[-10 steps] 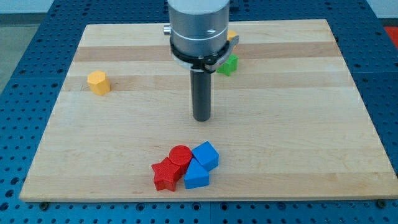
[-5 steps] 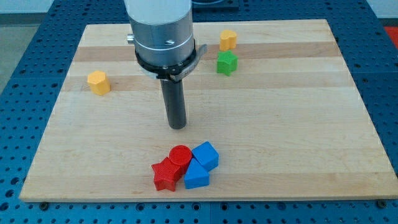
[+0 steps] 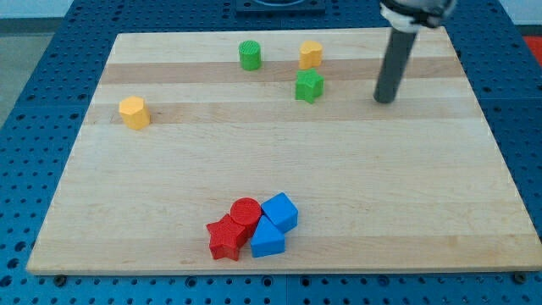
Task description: Move the green star into the yellow hexagon
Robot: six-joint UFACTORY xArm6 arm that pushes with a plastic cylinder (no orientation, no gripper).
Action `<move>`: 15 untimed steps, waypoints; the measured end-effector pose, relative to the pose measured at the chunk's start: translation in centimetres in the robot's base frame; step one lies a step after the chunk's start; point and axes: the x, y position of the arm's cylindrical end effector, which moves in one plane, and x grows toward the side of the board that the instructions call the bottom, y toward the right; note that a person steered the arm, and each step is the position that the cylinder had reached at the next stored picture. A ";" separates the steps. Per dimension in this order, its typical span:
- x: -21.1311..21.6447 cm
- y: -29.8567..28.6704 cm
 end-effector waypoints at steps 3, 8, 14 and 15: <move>-4.0 -6.1; -1.7 -8.7; 4.1 -19.3; 4.1 -21.7</move>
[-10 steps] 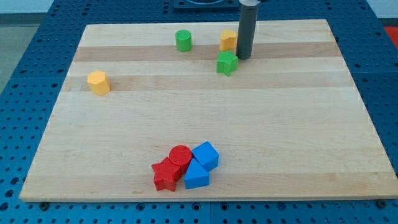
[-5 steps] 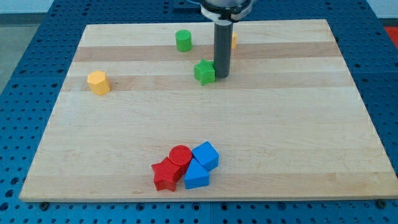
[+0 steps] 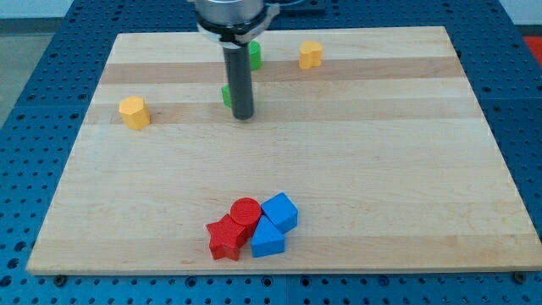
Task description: Move the green star into the yellow hexagon
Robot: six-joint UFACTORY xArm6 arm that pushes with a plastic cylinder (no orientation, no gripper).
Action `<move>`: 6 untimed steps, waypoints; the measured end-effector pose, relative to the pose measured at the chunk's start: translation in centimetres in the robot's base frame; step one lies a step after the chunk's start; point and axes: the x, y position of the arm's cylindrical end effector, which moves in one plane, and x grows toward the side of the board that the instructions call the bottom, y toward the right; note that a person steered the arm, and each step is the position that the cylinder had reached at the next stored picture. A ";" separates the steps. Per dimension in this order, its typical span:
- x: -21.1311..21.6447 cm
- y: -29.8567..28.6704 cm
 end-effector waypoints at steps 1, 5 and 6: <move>-0.3 4.3; -3.7 -1.8; -2.8 -4.0</move>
